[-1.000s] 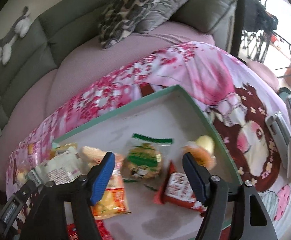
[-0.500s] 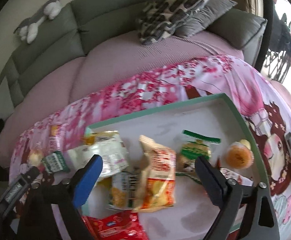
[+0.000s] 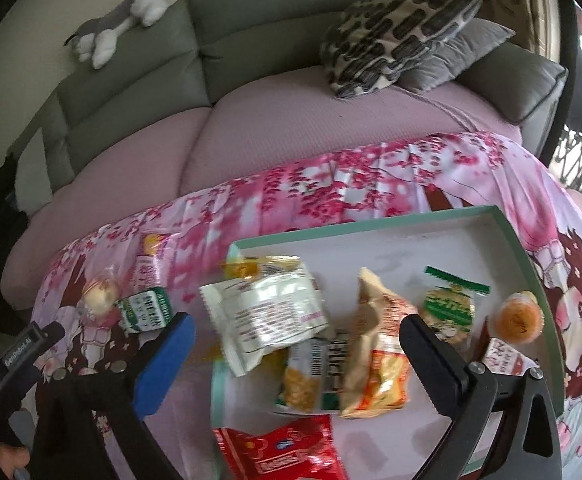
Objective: Organize snacks
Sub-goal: 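Open both tools to drop the sachet and cup into the tray, then move both tools to the snacks beside the tray, lowering toward them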
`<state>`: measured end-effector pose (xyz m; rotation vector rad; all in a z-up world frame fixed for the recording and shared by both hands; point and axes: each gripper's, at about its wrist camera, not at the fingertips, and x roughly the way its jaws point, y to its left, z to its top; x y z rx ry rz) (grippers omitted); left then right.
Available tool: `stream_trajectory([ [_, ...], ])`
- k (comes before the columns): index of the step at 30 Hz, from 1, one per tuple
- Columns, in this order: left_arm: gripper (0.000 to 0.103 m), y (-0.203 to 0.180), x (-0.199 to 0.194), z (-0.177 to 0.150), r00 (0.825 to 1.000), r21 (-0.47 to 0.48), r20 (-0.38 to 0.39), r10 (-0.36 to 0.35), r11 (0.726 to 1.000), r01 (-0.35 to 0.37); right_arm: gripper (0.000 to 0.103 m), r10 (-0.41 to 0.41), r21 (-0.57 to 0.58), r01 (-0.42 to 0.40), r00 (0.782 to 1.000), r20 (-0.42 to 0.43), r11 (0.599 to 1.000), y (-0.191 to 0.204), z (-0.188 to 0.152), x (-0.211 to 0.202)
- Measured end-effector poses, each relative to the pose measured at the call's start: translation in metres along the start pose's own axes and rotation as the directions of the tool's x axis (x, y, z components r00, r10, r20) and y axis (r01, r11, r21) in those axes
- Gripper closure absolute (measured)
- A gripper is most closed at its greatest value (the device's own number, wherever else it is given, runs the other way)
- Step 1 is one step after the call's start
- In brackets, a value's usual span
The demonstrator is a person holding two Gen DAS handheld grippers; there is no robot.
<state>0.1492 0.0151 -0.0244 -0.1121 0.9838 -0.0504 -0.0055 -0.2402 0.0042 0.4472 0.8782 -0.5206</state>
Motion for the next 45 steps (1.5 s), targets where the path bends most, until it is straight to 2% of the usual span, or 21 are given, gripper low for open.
stream_trajectory([
  [15,0.003,0.051,0.002,0.015,0.998,-0.118,0.021,0.062,0.991,-0.059,0.000,0.160,-0.135,-0.161,0.987,-0.020,0.978,0.070,-0.014,0.008],
  [19,0.002,0.057,0.006,0.018,0.998,-0.125,0.016,0.057,0.991,-0.054,0.000,0.198,-0.153,-0.202,0.979,-0.040,0.967,0.085,-0.018,0.016],
  [26,0.002,0.062,0.012,0.021,1.000,-0.121,0.020,0.011,0.993,-0.009,0.000,0.212,-0.203,-0.218,0.976,-0.051,0.955,0.103,-0.024,0.024],
  [33,0.002,0.085,0.012,0.025,1.000,-0.134,0.024,-0.015,0.991,0.018,0.000,0.213,-0.238,-0.226,0.974,-0.078,0.945,0.116,-0.030,0.037],
  [37,0.002,0.098,0.019,0.025,0.999,-0.149,-0.002,-0.038,0.988,0.037,0.000,0.211,-0.268,-0.227,0.973,-0.091,0.936,0.126,-0.033,0.044],
  [42,0.002,0.106,0.034,0.023,0.993,-0.160,-0.078,-0.091,0.984,0.078,0.000,0.210,-0.292,-0.234,0.971,-0.111,0.927,0.136,-0.036,0.055],
  [45,0.002,0.102,0.038,0.016,0.988,-0.143,-0.124,-0.088,0.987,0.070,0.000,0.205,-0.299,-0.233,0.971,-0.122,0.926,0.142,-0.035,0.064],
])
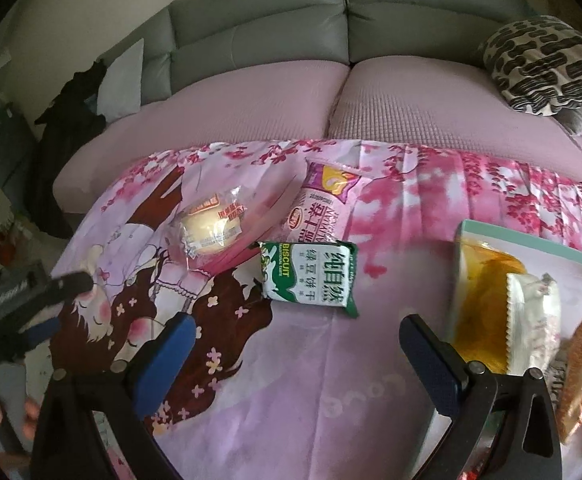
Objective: Organize snacks
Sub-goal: 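Move both tools to the snacks beside the tray, lowering toward them, then grasp the green-white biscuit packet with right tool while left tool grasps red candy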
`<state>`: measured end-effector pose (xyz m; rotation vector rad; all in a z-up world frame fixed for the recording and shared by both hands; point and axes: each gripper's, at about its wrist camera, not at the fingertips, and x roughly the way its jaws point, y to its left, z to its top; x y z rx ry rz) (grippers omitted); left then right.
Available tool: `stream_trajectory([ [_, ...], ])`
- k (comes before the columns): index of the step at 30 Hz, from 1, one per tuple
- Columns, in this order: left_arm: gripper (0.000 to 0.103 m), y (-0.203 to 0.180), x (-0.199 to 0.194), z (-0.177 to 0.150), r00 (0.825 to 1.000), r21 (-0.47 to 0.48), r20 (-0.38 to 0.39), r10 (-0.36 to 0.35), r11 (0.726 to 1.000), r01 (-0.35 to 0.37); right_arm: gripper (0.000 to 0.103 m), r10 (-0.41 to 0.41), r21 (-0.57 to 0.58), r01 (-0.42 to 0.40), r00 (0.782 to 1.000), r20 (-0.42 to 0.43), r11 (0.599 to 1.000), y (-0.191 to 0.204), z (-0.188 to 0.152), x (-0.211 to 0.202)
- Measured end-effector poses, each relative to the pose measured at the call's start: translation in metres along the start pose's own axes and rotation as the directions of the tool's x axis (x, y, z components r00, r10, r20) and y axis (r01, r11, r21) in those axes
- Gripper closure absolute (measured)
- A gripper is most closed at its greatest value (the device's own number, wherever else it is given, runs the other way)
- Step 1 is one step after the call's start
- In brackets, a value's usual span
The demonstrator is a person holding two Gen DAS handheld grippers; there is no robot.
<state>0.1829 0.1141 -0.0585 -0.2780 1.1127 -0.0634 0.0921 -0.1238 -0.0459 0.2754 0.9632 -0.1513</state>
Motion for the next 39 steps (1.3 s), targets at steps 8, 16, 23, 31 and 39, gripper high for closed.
stream_trajectory([
  [8,0.002,-0.006,0.004,-0.026,0.997,0.000,-0.075,-0.014,1.000,0.014,0.000,-0.030,-0.002,0.030,0.999,-0.026,1.000,0.001,0.006,0.033],
  [16,0.003,0.008,0.004,-0.054,0.993,-0.032,-0.119,0.005,0.999,-0.009,0.003,-0.059,-0.018,0.058,0.998,-0.027,0.998,-0.001,0.010,0.055],
  [23,0.008,0.011,0.006,-0.069,0.988,-0.043,-0.156,-0.019,0.999,0.013,0.022,-0.084,-0.027,0.083,0.996,-0.026,0.996,-0.003,0.010,0.064],
  [31,0.035,0.004,0.006,-0.077,0.987,0.005,-0.157,0.033,0.999,-0.032,0.035,-0.062,-0.032,0.062,0.998,-0.023,0.998,0.000,0.012,0.062],
  [39,0.075,0.001,0.005,-0.075,0.989,0.023,-0.148,-0.011,1.000,0.014,0.038,-0.059,-0.021,0.059,0.998,-0.026,0.998,-0.002,0.011,0.061],
])
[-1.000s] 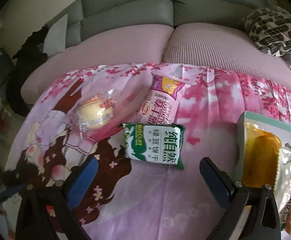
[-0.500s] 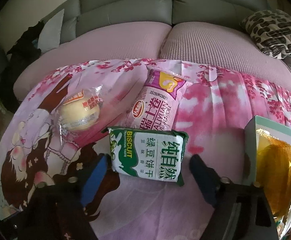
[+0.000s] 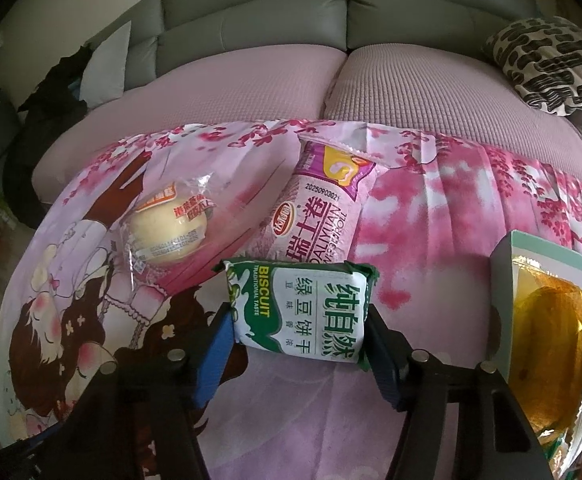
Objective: Organize snacks
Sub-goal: 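Grasp the green-white biscuit packet with right tool while left tool grasps red candy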
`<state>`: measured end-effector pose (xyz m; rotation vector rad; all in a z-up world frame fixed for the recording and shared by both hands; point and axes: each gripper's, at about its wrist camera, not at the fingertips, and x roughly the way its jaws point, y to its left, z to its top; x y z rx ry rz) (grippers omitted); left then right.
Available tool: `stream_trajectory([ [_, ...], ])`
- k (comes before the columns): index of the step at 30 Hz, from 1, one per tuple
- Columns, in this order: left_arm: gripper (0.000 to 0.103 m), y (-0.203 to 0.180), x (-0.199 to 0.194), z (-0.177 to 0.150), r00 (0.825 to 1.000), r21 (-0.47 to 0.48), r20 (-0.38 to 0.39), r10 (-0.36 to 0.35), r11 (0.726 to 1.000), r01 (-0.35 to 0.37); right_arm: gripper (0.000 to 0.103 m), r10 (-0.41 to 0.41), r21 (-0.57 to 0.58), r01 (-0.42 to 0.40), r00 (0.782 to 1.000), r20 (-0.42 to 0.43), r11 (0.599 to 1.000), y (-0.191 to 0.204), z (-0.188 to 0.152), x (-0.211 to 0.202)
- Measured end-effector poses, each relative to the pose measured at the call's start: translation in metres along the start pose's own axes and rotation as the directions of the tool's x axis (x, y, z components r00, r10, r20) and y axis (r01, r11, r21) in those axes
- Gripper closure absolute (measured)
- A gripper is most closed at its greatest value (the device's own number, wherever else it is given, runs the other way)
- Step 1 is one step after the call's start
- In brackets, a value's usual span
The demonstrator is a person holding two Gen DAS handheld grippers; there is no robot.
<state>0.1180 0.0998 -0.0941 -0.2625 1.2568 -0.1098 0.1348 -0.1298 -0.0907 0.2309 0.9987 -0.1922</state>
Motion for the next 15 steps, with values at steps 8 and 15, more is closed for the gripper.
stream_trajectory([
  [8,0.078,-0.004,-0.005,0.003,0.999,0.006,0.020,-0.036,0.999,0.036,0.039,0.000,0.010,0.000,1.000,-0.010,1.000,-0.001,-0.001,-0.003],
  [15,0.078,-0.004,-0.013,0.012,0.998,-0.009,0.050,-0.048,0.999,0.048,0.039,0.000,0.011,0.000,1.000,-0.016,1.000,-0.001,-0.003,-0.009],
])
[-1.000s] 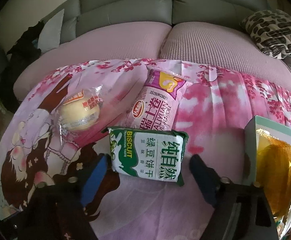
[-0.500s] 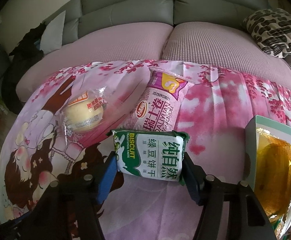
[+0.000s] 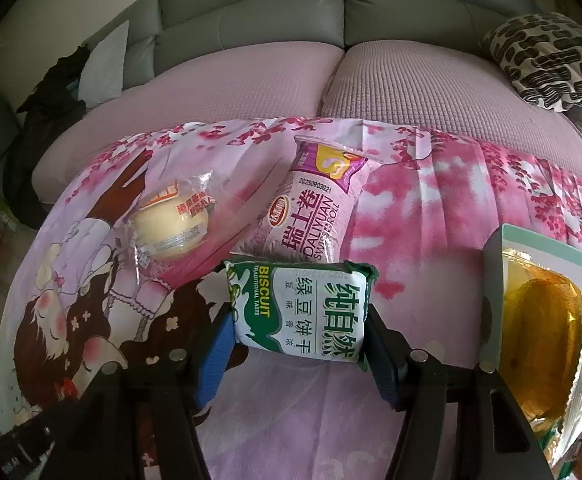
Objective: Organize snacks
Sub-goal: 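Grasp the green-white biscuit packet with right tool while left tool grasps red candy, then carry the biscuit packet and red candy over the tray with both tools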
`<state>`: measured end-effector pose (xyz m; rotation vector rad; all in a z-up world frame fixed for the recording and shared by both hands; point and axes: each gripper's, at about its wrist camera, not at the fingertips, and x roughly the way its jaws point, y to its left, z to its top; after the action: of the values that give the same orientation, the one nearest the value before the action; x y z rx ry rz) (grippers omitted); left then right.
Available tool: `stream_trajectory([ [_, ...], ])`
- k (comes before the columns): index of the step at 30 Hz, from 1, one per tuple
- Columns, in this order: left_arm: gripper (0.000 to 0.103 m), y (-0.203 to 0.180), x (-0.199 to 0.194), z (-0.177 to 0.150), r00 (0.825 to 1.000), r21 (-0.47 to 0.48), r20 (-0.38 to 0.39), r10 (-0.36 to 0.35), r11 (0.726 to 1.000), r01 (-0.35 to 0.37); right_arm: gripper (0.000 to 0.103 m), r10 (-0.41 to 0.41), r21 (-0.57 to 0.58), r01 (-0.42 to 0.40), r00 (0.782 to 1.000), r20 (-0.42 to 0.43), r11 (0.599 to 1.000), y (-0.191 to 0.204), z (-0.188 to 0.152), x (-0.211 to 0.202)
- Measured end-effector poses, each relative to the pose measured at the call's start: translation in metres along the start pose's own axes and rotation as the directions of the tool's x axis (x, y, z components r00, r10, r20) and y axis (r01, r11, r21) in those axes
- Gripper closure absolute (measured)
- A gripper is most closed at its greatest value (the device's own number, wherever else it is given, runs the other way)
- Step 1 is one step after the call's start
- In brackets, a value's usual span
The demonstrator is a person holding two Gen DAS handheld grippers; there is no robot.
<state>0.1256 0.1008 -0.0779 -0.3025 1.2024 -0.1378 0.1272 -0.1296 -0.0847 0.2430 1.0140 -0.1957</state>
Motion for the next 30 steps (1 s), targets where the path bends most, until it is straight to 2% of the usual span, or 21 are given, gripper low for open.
stream_trajectory([
  [21,0.078,-0.010,-0.021,0.005,0.997,0.014,0.066,-0.037,0.999,0.037,0.039,-0.001,-0.020,0.003,0.998,0.062,1.000,0.010,0.003,-0.058],
  [30,0.078,-0.021,-0.037,0.007,0.991,0.046,0.122,-0.062,0.997,0.057,0.039,-0.009,0.023,0.006,0.995,0.103,1.000,0.000,0.000,-0.091],
])
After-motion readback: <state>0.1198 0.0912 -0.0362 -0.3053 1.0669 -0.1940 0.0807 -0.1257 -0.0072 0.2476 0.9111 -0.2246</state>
